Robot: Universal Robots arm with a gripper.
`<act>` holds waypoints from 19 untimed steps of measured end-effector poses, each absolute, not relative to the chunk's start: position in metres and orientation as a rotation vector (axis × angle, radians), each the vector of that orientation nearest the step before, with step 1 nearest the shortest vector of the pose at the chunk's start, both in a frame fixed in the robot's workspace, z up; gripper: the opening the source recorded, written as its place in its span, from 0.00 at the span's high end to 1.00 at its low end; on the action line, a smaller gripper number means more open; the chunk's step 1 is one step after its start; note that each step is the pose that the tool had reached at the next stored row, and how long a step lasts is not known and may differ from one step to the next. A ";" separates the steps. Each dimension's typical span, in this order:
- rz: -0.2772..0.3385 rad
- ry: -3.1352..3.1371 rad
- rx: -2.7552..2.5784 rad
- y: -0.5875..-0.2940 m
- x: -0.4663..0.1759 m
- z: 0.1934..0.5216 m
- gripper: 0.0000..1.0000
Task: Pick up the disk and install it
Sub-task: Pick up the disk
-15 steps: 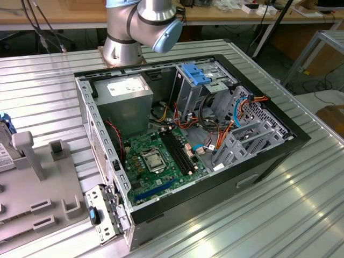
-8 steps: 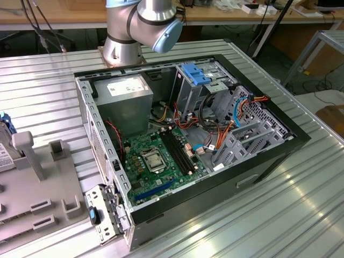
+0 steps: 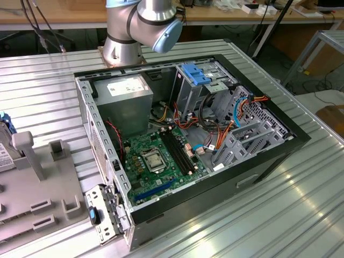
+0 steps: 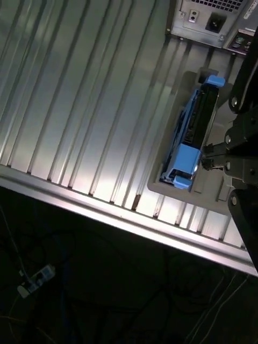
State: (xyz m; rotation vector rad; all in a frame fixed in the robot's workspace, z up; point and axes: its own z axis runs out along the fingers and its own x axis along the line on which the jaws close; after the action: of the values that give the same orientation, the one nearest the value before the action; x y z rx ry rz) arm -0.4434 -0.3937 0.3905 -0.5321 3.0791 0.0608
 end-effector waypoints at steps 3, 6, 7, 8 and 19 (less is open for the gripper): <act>0.061 3.065 -0.612 -0.394 -0.443 0.390 0.89; 0.061 3.047 -0.704 -0.394 -0.443 0.390 0.89; 0.061 3.043 -0.724 -0.394 -0.443 0.390 0.89; 0.061 3.034 -0.762 -0.394 -0.443 0.390 0.89; 0.061 2.964 -1.010 -0.394 -0.443 0.390 0.89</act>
State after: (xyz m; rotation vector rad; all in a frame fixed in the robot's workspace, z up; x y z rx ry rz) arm -0.4434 -0.3938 0.3904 -1.0101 2.9639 0.0612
